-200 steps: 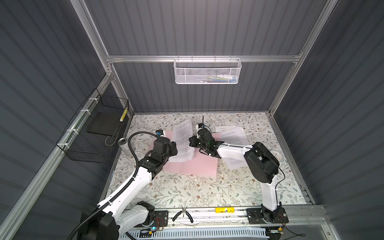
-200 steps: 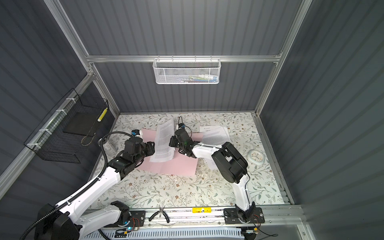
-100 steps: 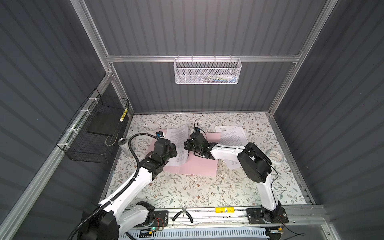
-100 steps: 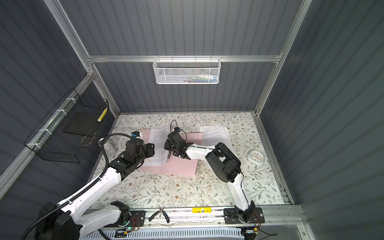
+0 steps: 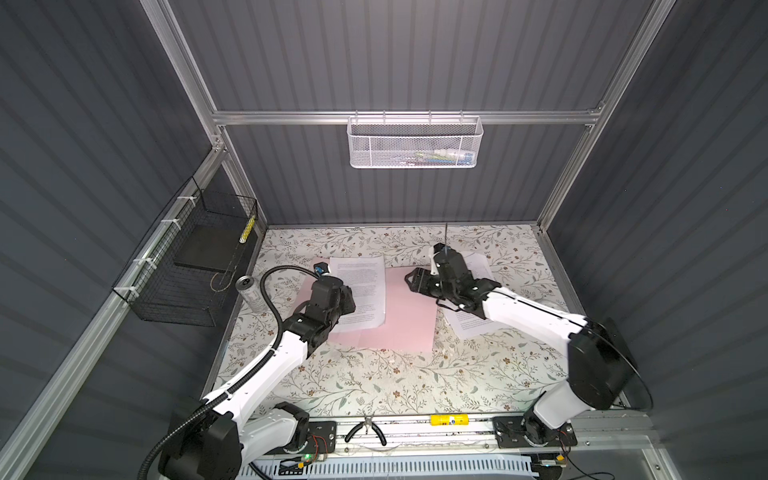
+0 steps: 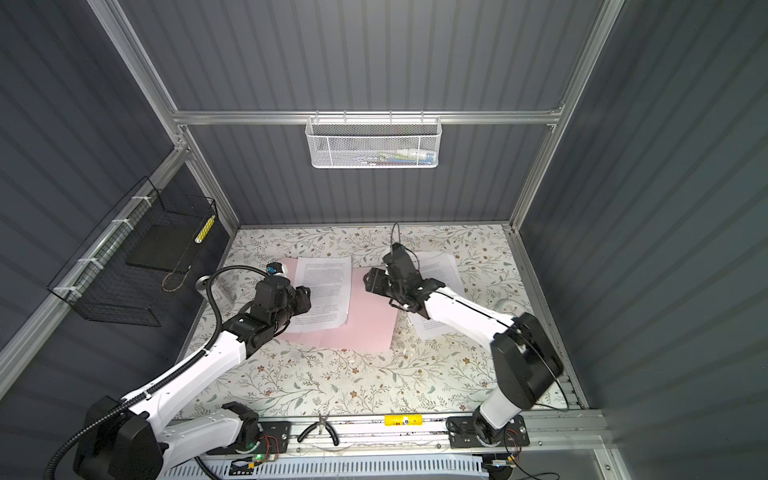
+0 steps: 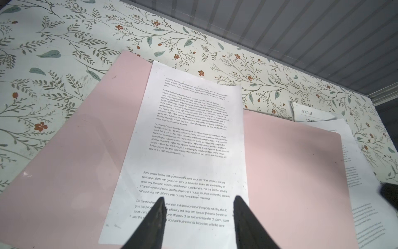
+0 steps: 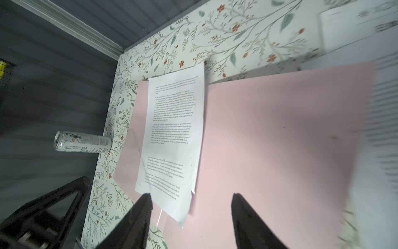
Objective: Put the files into the folder
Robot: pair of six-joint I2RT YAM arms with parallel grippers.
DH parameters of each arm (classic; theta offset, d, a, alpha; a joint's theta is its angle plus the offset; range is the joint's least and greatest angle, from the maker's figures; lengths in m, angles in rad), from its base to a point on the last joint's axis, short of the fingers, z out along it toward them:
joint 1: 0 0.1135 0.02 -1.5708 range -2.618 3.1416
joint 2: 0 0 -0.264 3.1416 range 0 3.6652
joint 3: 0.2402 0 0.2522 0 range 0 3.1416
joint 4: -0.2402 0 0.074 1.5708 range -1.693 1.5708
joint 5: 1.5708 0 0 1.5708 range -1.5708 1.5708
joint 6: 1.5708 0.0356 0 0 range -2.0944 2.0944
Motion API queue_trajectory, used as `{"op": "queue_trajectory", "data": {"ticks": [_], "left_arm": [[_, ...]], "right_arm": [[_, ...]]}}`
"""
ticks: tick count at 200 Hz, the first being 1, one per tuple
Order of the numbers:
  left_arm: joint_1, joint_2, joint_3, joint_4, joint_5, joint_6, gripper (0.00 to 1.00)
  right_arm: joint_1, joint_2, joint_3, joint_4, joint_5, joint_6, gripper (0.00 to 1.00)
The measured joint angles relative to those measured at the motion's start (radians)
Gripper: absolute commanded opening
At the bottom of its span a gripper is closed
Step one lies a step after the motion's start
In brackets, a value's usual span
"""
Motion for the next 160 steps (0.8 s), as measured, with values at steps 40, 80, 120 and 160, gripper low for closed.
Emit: {"op": "queue_trajectory", "data": {"ticks": [40,80,120,160], "left_arm": [[0.0,0.024,0.0,0.028,0.011,0.011,0.51],[0.0,0.03,0.001,0.033,0.014,0.014,0.51],[0.0,0.03,0.001,0.034,0.015,0.014,0.51],[0.0,0.03,0.001,0.034,0.018,0.014,0.51]], "right_arm": [[-0.119,-0.13,-0.16,-0.072,-0.095,-0.023,0.45],[-0.129,-0.128,-0.269,-0.071,-0.2,-0.015,0.44],[-0.129,-0.081,-0.317,-0.003,-0.296,0.027,0.44],[-0.133,-0.008,-0.359,0.134,-0.375,0.091,0.13]]}}
